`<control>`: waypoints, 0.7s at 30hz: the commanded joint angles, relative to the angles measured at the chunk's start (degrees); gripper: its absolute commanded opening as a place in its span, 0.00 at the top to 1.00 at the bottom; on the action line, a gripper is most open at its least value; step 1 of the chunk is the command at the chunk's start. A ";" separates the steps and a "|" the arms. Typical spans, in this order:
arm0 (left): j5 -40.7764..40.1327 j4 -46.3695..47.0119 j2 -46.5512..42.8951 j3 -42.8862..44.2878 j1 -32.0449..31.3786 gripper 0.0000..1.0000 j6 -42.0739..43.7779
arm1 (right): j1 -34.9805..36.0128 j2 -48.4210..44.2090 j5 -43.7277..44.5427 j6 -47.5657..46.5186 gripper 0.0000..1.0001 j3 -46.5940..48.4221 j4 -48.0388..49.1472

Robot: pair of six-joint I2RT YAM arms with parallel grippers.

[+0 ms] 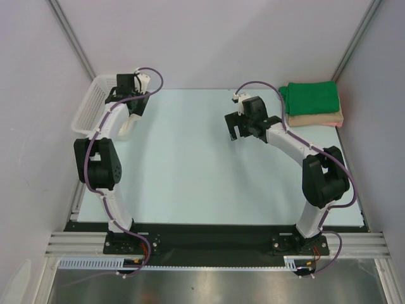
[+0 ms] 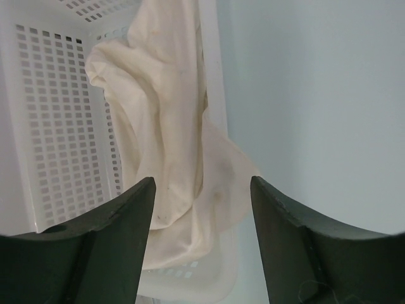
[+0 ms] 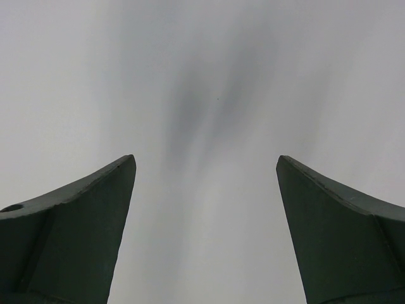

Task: Fold and stack the t-shirts
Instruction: Grab the tshirt from the pile

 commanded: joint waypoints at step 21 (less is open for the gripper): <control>0.37 -1.31 0.87 -2.35 -0.72 0.51 2.98 | -1.13 0.66 -3.80 -0.26 0.02 1.28 0.00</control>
